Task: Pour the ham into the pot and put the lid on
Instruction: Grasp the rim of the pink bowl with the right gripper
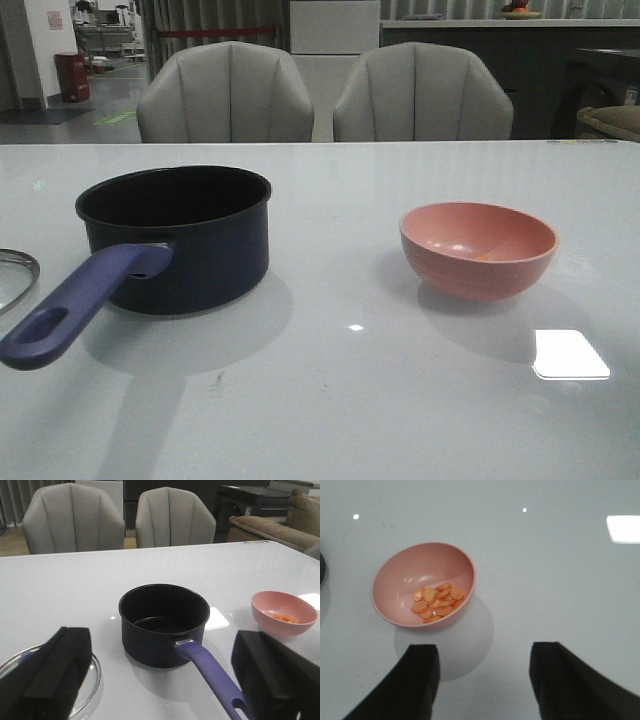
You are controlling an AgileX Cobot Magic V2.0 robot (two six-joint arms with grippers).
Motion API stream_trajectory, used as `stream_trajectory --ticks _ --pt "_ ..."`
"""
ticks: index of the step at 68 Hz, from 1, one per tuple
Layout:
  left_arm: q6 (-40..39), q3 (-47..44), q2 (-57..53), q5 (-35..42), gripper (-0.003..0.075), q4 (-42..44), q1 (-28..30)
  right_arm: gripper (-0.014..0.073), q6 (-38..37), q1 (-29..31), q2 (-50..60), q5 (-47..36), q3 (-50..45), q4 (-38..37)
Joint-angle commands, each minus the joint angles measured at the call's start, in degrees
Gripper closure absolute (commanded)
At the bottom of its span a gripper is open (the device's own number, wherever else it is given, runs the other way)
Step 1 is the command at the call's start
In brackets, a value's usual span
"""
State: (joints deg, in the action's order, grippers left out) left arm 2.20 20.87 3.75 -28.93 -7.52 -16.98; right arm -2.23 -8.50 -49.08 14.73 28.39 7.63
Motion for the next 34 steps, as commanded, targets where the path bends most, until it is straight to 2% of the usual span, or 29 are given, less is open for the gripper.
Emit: stream_trajectory --ticks 1,21,34 --pt "0.0 1.5 0.9 4.6 0.0117 -0.4 -0.5 0.0066 0.2 0.3 -9.0 -3.9 6.8 2.1" --pt "0.0 1.5 0.9 4.6 0.0117 -0.4 -0.5 0.0066 0.4 0.3 -32.7 3.3 23.1 3.5" --pt "0.0 1.5 0.9 4.6 0.0117 -0.4 -0.5 0.0066 0.4 0.3 -42.9 6.3 31.6 3.5"
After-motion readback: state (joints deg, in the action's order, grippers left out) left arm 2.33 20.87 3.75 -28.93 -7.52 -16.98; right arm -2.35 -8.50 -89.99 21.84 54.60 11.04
